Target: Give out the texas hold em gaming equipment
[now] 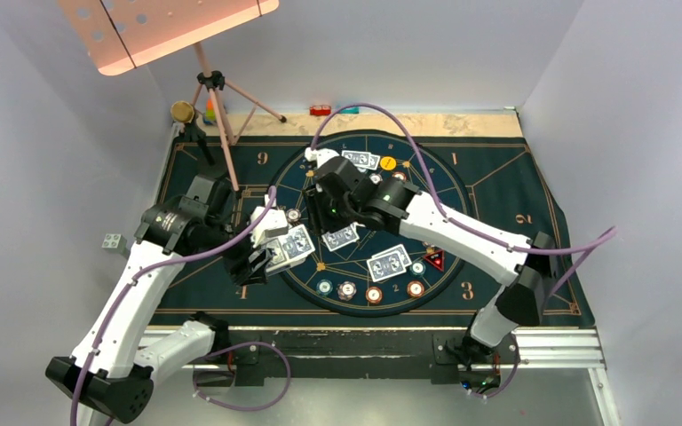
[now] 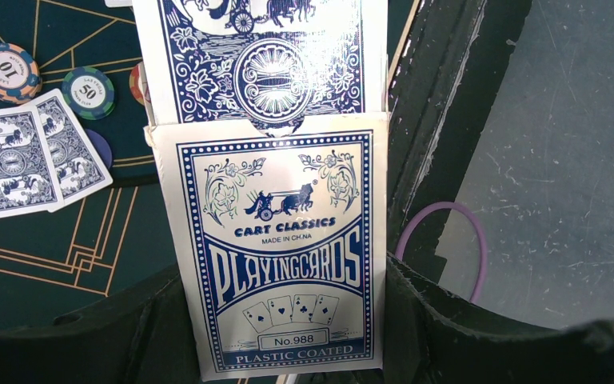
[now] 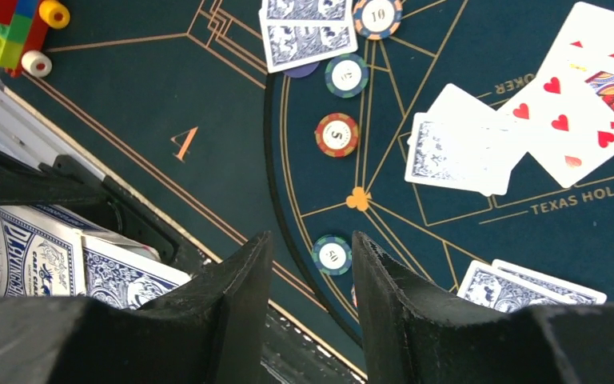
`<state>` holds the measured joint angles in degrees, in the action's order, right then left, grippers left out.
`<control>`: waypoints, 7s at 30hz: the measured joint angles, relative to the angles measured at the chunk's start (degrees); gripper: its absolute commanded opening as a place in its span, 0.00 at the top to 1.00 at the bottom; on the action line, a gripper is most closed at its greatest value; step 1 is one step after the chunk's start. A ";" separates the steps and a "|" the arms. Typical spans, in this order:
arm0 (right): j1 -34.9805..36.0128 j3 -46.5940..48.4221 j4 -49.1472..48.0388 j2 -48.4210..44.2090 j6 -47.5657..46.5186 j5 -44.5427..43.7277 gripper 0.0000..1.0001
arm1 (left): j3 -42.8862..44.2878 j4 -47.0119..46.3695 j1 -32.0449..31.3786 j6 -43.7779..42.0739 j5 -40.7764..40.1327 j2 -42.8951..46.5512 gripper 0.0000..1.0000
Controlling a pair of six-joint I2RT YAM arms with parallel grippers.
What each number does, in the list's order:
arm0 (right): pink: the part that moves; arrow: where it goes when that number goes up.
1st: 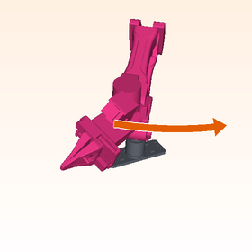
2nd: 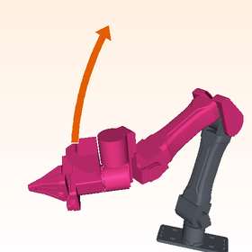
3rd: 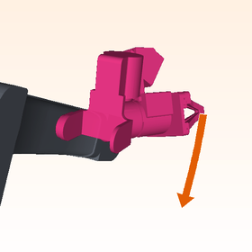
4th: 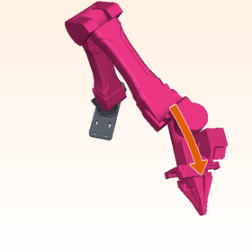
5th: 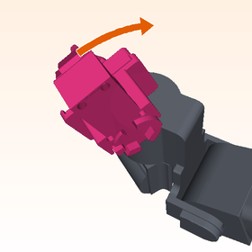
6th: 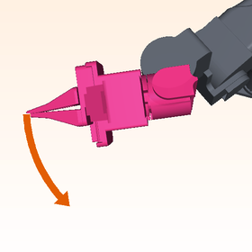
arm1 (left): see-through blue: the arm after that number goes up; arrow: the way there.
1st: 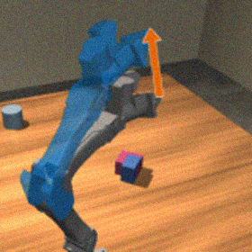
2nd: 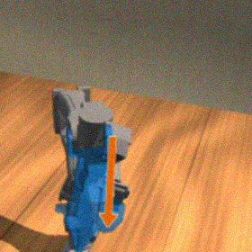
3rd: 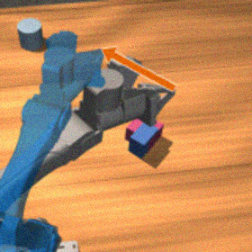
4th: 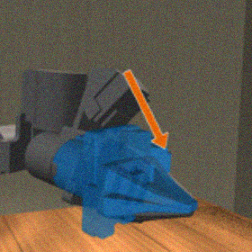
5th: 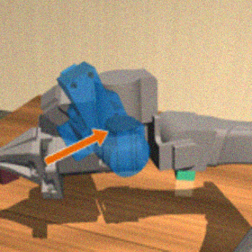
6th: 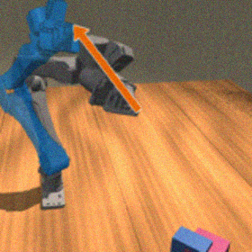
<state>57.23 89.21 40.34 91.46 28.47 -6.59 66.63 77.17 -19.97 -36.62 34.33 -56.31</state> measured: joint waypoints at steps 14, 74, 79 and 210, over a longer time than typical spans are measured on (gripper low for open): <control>3.63 8.22 4.07 7.30 0.92 3.23 0.57 | 0.50 -0.28 0.00 0.02 -0.55 -0.66 1.00; -8.76 -19.43 -55.52 2.36 29.49 57.05 1.00 | 7.10 -1.66 0.00 2.45 -0.07 -1.44 0.35; -9.51 -20.59 -53.53 1.27 27.67 56.83 1.00 | 6.03 -2.69 -0.11 3.15 0.20 -1.38 0.02; -52.28 -75.54 -109.55 -10.73 -27.19 -17.84 0.02 | -49.66 -128.89 26.67 36.41 -10.47 -21.68 0.00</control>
<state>4.95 13.67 -69.21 80.73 1.28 -24.43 16.97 -51.72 6.70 -0.21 23.86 -78.00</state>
